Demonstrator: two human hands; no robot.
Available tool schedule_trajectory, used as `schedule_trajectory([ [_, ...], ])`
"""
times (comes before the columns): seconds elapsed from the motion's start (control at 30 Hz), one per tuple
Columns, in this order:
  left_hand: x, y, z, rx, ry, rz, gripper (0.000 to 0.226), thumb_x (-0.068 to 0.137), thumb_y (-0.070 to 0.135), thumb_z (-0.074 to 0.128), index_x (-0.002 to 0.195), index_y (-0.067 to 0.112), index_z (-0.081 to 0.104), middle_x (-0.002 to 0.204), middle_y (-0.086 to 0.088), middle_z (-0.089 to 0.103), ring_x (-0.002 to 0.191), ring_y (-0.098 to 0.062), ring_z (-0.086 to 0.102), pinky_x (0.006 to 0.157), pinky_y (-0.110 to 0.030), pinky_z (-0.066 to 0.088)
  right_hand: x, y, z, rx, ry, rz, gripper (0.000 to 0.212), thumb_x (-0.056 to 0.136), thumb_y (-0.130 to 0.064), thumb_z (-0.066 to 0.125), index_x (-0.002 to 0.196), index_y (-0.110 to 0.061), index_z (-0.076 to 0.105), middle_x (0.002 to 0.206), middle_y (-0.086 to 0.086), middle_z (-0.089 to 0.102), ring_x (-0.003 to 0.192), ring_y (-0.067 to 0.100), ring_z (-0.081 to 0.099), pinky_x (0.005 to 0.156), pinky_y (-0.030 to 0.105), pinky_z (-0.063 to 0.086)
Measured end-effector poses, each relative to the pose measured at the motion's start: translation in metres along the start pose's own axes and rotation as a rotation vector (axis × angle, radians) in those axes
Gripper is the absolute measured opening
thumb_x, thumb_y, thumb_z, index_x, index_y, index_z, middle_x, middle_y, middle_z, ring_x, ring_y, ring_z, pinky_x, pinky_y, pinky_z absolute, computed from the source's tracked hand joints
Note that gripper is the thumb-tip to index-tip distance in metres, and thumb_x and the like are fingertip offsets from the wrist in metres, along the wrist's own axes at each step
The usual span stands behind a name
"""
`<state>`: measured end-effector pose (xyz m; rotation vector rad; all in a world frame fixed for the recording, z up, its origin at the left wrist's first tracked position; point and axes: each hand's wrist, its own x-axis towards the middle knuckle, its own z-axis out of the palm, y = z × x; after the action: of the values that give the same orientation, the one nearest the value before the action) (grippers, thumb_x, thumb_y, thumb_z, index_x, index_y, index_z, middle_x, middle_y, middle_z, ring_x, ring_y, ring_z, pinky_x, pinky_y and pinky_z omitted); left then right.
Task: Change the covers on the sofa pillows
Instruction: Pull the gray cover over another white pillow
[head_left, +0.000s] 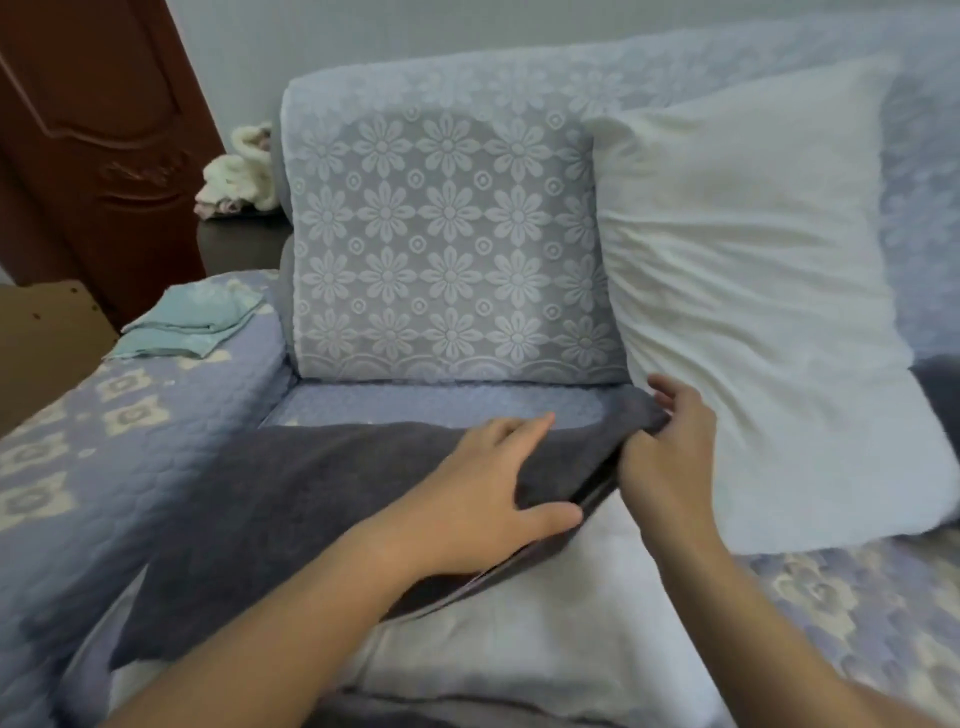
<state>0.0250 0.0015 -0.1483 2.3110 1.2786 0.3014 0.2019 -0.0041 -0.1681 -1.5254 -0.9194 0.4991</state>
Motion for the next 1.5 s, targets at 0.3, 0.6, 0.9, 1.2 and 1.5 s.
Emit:
schedule_trajectory([
  [0.3, 0.13, 0.009, -0.055, 0.117, 0.385, -0.025, 0.019, 0.09, 0.01, 0.044, 0.092, 0.015, 0.062, 0.099, -0.009, 0.069, 0.096, -0.028, 0.063, 0.083, -0.039, 0.048, 0.062, 0.02, 0.009, -0.053, -0.025, -0.055, 0.084, 0.079, 0.012, 0.054, 0.153, -0.024, 0.033, 0.118, -0.001, 0.033, 0.092, -0.001, 0.047, 0.096, 0.027, 0.043],
  [0.6, 0.138, 0.053, -0.072, 0.205, -0.09, 0.13, 0.029, 0.081, 0.035, 0.082, 0.091, 0.022, 0.058, 0.077, 0.01, 0.063, 0.068, -0.004, 0.059, 0.06, -0.018, 0.043, 0.118, 0.022, -0.002, 0.324, 0.017, 0.373, 0.023, 0.077, -0.014, 0.046, 0.083, -0.016, 0.068, 0.094, 0.019, 0.072, 0.082, 0.026, 0.066, 0.077, 0.04, 0.053],
  [0.9, 0.155, 0.03, -0.113, 0.205, 0.527, 0.052, 0.036, 0.073, 0.005, 0.042, 0.087, 0.016, 0.072, 0.084, 0.001, 0.067, 0.088, -0.02, 0.064, 0.075, -0.03, 0.051, 0.078, -0.031, 0.007, 0.302, -0.141, 0.101, 0.02, 0.092, -0.014, 0.057, 0.085, -0.023, 0.073, 0.076, -0.004, 0.074, 0.079, 0.022, 0.07, 0.07, 0.038, 0.054],
  [1.2, 0.126, 0.046, -0.111, 0.068, 0.356, 0.084, 0.006, 0.082, 0.023, 0.069, 0.087, 0.022, 0.067, 0.076, 0.007, 0.068, 0.077, -0.011, 0.065, 0.069, -0.026, 0.05, 0.092, -0.013, -0.011, -0.535, -0.102, -0.206, 0.02, 0.081, -0.008, 0.055, 0.083, -0.028, 0.053, 0.084, 0.009, 0.069, 0.085, 0.039, 0.062, 0.06, 0.035, 0.039],
  [1.5, 0.131, 0.002, -0.088, 0.275, 0.496, -0.06, 0.018, 0.075, 0.002, 0.05, 0.069, 0.013, 0.063, 0.069, -0.006, 0.062, 0.073, -0.029, 0.061, 0.059, -0.032, 0.045, 0.079, -0.018, 0.006, 0.143, -0.262, -0.023, 0.037, 0.086, 0.0, 0.05, 0.097, -0.028, 0.072, 0.091, -0.009, 0.075, 0.092, 0.015, 0.068, 0.086, 0.042, 0.056],
])
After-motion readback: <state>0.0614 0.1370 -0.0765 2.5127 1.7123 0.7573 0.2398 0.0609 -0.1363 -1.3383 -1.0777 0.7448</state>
